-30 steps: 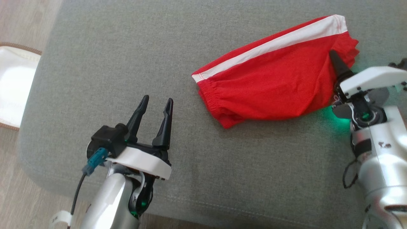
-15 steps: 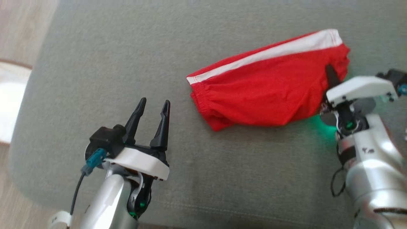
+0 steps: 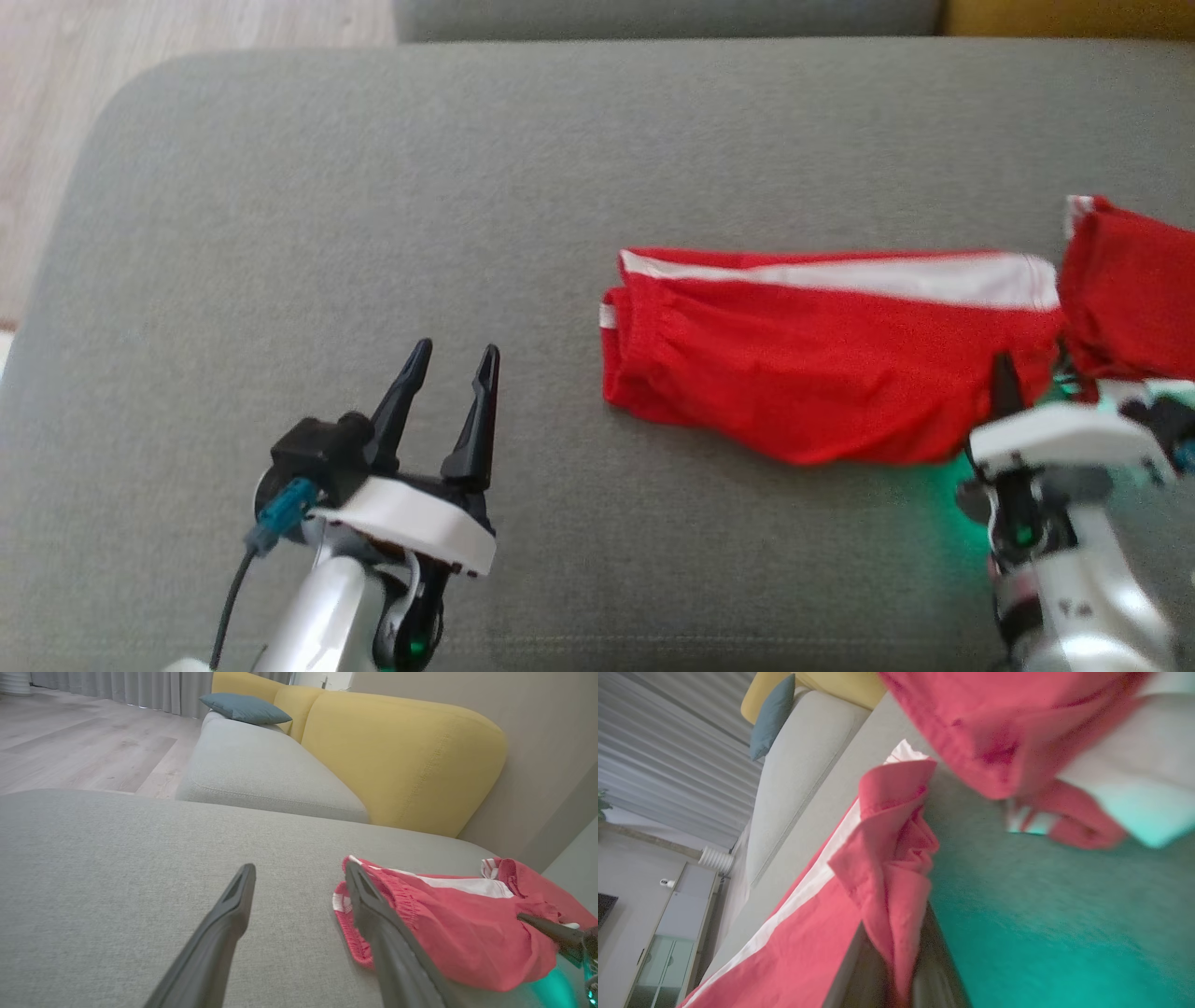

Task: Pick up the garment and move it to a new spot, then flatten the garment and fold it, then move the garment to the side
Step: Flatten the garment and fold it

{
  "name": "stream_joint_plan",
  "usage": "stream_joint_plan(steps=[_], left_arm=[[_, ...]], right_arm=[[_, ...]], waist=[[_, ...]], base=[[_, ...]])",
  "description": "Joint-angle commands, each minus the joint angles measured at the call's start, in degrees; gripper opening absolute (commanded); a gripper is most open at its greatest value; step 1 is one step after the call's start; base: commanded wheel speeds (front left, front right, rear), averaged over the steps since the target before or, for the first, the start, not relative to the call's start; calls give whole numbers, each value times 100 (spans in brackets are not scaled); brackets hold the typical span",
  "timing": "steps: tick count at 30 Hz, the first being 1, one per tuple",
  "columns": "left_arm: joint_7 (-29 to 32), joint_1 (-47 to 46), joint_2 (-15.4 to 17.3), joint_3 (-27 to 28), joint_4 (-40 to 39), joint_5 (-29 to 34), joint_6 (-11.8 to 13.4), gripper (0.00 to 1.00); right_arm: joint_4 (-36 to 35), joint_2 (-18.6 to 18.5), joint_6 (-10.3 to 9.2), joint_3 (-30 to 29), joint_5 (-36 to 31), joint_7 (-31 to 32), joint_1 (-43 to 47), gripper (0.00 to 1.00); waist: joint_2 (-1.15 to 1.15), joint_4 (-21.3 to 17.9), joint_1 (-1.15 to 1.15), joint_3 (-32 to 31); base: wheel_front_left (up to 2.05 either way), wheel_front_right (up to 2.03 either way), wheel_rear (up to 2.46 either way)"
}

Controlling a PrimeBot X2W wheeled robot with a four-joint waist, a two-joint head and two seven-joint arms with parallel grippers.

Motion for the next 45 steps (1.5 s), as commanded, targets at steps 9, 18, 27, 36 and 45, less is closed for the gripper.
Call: stream_joint_plan(steps=[9, 18, 27, 36, 45], left_arm=[[-35, 87, 27, 191, -138, 63, -36, 100], [-35, 123, 27, 187, -83, 121, -65, 100], [-35, 154, 27, 168, -92, 81, -34, 100], [-35, 146, 27, 124, -85, 16, 8, 100], [-35, 148, 27, 84, -56, -33, 22, 100]], right_arm=[[-603, 55, 42, 517, 82, -596, 502, 0], [-842, 55, 42, 1466, 111, -1195, 317, 0], [-1200, 55, 42, 2259, 407, -1347, 19, 0], [-1265, 55, 42, 2859, 554, -1366, -148, 0], [-1330, 55, 42, 3586, 569, -1368, -134, 0]], waist=[[0, -344, 0, -288], [0, -331, 0, -440], [0, -42, 0, -457], [0, 360, 0, -421], [0, 633, 0, -395]], base=[[0, 0, 0], [0, 0, 0], [0, 0, 0], [0, 0, 0], [0, 0, 0]])
